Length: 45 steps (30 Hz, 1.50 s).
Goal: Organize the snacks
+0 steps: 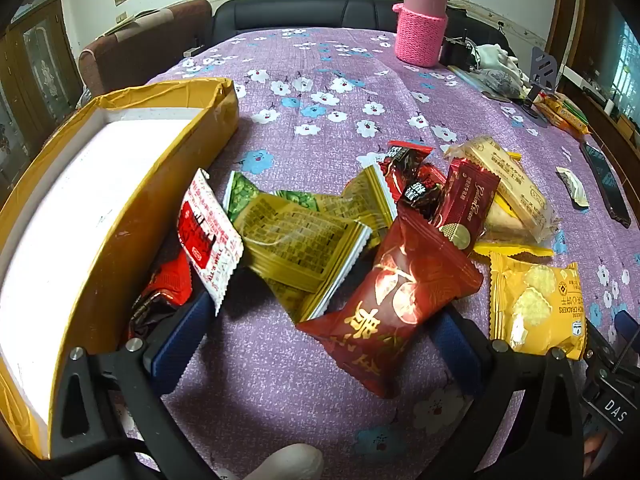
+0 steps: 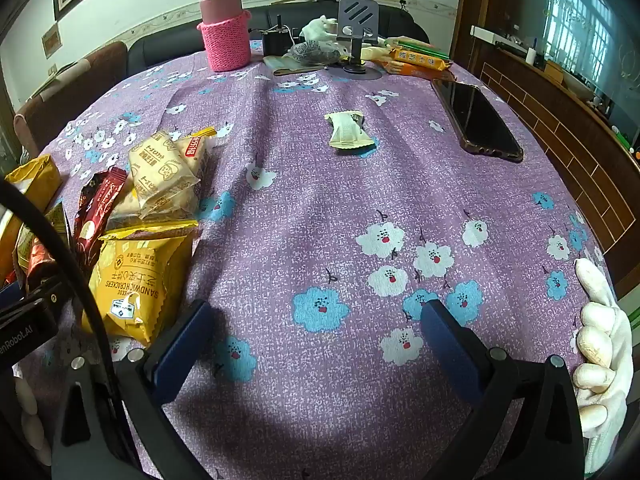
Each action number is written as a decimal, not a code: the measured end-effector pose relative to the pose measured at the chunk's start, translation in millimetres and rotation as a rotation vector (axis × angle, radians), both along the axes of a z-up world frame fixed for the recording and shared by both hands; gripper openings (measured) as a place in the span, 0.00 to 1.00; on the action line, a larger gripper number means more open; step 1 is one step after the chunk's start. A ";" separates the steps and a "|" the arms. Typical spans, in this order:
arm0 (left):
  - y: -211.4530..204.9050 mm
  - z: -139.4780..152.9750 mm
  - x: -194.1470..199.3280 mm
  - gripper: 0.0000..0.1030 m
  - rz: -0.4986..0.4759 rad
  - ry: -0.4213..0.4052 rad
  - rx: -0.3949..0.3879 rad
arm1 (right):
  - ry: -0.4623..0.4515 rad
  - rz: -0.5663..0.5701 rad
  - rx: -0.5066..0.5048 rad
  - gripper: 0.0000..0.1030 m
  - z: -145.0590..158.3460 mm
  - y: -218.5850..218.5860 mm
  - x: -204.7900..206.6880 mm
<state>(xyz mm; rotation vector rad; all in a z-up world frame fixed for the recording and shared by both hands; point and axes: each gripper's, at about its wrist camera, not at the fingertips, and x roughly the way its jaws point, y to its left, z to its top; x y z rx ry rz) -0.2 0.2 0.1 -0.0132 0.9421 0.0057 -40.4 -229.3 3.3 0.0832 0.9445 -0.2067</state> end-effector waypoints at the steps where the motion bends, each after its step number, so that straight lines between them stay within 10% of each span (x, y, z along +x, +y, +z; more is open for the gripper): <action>1: -0.2 -0.1 0.2 1.00 0.000 0.002 0.002 | 0.003 0.000 0.000 1.00 0.0 0.0 0.1; 45: 3.2 1.7 1.1 1.00 -0.009 0.038 0.004 | 0.002 0.000 0.002 1.00 0.2 0.4 0.2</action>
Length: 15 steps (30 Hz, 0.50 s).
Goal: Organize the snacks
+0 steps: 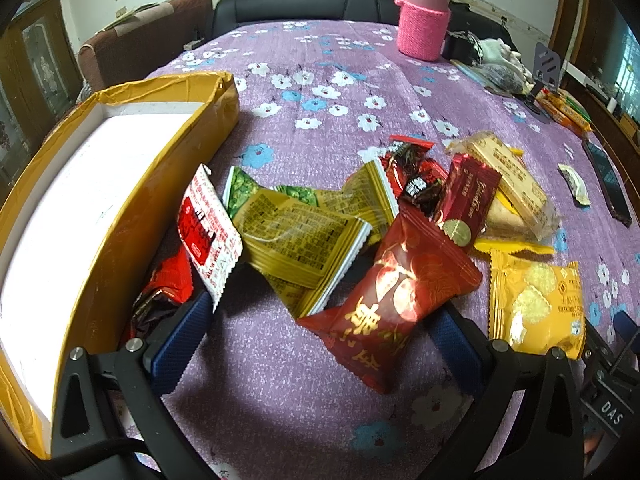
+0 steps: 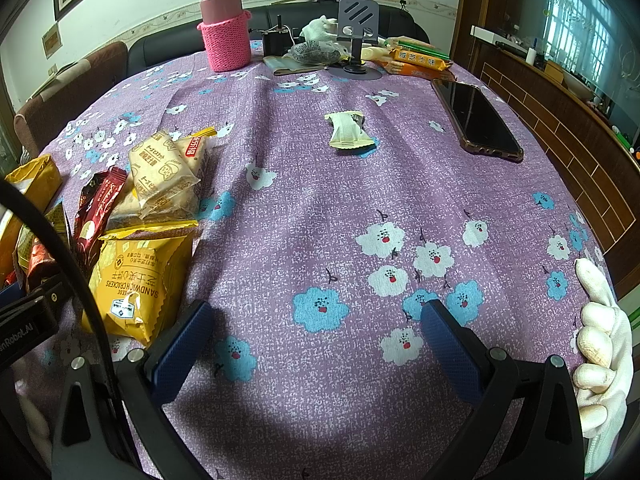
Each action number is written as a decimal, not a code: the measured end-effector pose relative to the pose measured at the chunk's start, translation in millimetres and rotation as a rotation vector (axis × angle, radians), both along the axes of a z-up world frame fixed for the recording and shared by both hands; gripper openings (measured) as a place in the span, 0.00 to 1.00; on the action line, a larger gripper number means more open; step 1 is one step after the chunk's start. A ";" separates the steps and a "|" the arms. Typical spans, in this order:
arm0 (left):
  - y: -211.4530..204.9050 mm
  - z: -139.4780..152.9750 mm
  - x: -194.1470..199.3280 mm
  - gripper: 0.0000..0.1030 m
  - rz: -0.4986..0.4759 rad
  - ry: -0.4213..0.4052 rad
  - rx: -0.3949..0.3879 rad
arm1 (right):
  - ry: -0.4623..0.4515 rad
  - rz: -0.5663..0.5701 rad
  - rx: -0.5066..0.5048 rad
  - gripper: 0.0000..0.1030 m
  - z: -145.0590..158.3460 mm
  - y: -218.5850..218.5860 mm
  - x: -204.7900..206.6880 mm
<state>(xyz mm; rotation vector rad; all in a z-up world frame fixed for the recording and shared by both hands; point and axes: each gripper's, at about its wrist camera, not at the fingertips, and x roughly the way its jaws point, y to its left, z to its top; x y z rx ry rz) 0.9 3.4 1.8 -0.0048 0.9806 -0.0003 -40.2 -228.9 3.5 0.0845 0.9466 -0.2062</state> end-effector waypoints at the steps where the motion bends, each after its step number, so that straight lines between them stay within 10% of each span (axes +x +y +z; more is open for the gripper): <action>1: -1.0 -0.8 0.5 1.00 -0.012 0.000 0.000 | 0.000 0.000 0.000 1.00 0.0 0.0 0.0; 15: -3.5 2.3 -20.2 0.98 -0.173 0.059 -0.009 | 0.000 0.000 0.001 1.00 -0.1 -0.1 0.4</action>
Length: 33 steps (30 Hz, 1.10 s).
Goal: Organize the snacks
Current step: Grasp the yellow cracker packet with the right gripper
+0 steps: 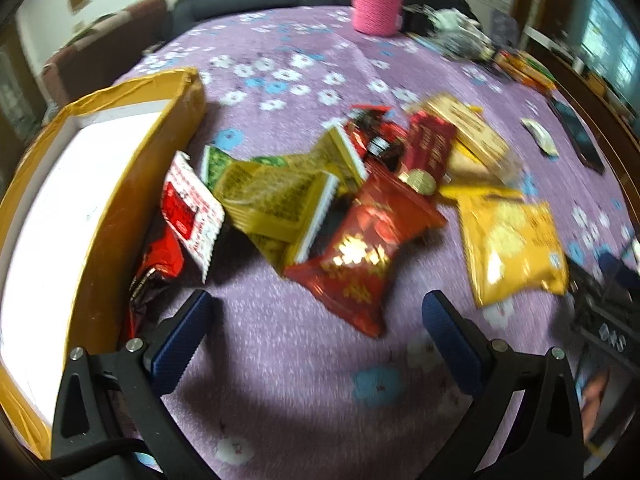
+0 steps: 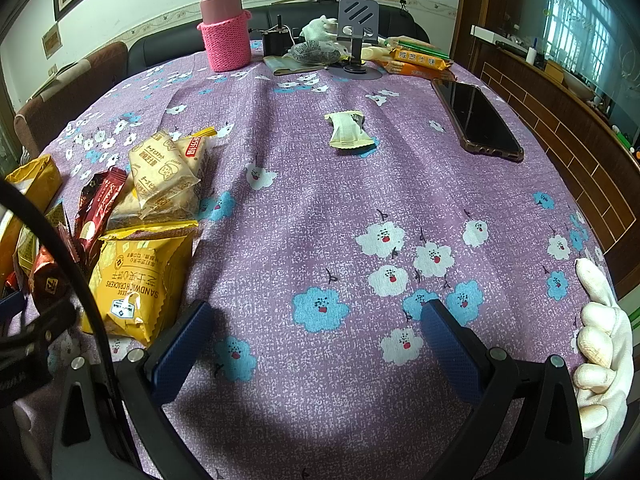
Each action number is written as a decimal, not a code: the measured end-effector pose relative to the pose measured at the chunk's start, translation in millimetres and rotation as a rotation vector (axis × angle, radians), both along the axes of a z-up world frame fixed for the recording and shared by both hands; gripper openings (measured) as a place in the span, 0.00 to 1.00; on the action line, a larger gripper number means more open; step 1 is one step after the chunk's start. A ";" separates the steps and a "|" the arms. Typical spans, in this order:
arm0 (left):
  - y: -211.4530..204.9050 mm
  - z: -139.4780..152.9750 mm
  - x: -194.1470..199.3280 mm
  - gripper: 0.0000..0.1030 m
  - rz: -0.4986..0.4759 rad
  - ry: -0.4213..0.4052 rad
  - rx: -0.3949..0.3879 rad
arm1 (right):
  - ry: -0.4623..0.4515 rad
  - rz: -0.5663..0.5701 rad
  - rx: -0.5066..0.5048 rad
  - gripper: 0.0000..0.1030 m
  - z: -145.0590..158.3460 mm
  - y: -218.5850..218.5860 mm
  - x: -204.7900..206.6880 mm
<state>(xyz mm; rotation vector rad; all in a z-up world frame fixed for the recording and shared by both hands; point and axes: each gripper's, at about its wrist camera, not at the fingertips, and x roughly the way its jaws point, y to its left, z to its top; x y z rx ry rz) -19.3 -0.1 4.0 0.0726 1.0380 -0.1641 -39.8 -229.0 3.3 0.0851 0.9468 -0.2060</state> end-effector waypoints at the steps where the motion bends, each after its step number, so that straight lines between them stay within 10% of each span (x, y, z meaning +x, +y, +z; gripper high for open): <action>1: 2.2 2.9 -3.7 0.93 -0.013 -0.004 -0.023 | 0.000 0.000 0.000 1.00 0.0 0.0 0.1; 3: 6.6 10.1 -13.2 0.78 -0.039 -0.004 -0.092 | 0.000 0.000 0.000 1.00 0.0 -0.1 0.1; 18: 96.0 112.2 -92.5 0.79 -0.009 -0.316 -0.209 | 0.057 0.050 0.005 1.00 2.3 -0.2 -6.8; 33: 177.0 109.8 -99.9 0.81 0.162 -0.375 -0.310 | 0.071 0.105 0.009 1.00 4.0 2.0 -29.4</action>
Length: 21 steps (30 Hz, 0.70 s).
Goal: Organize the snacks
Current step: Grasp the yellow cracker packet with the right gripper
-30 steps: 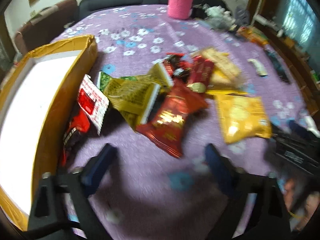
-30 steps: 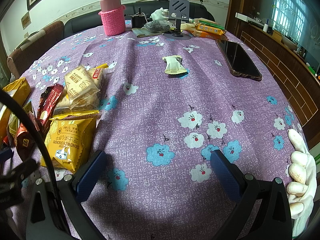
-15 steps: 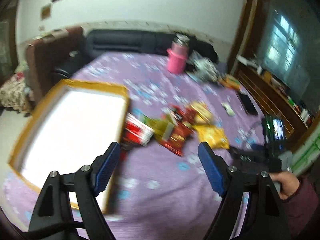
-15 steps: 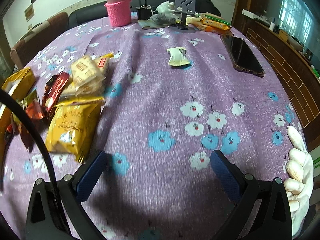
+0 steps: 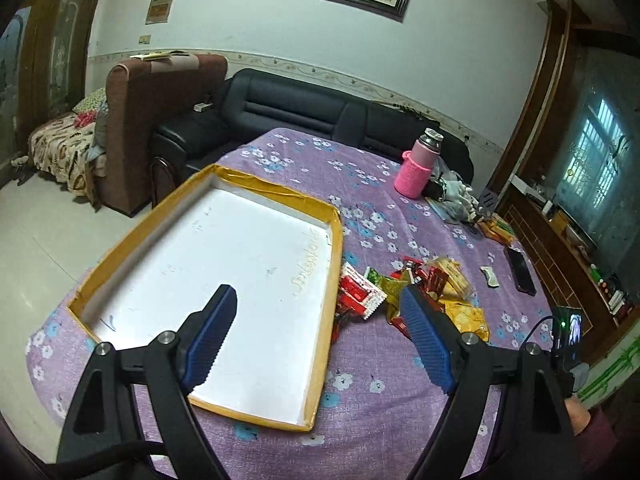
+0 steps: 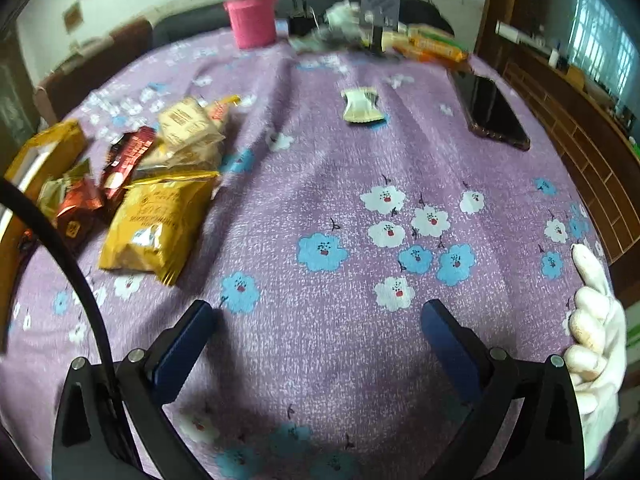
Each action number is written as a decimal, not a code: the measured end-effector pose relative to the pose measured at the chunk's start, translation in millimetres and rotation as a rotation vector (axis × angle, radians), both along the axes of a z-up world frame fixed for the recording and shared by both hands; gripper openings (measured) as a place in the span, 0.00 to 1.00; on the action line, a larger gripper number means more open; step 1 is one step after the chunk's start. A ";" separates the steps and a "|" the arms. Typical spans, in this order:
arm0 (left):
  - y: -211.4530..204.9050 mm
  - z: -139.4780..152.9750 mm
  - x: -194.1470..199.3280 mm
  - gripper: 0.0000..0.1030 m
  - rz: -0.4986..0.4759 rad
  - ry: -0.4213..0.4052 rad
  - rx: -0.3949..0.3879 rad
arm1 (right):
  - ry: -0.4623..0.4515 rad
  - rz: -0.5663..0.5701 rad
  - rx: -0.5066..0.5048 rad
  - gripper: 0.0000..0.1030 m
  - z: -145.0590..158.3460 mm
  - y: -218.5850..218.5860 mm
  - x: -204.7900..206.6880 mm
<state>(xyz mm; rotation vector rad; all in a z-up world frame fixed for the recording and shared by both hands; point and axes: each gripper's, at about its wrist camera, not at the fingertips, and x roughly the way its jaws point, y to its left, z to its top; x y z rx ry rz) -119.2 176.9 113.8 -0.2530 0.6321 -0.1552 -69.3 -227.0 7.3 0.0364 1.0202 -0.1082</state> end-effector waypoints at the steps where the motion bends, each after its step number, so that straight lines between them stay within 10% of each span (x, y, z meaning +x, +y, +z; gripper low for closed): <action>1: -4.3 -2.9 0.5 0.81 -0.018 0.001 0.007 | 0.019 -0.006 -0.001 1.00 0.7 -0.6 1.2; 10: -67.4 -19.8 8.4 0.80 -0.212 0.042 0.107 | -0.135 0.074 0.110 0.86 50.4 21.4 11.3; 13: -82.0 -23.7 10.0 0.61 -0.297 0.070 0.103 | -0.159 0.148 0.175 0.86 61.8 36.7 36.9; 21: -96.5 -27.0 17.4 0.60 -0.354 0.108 0.144 | 0.060 0.363 0.419 0.68 31.5 60.7 59.1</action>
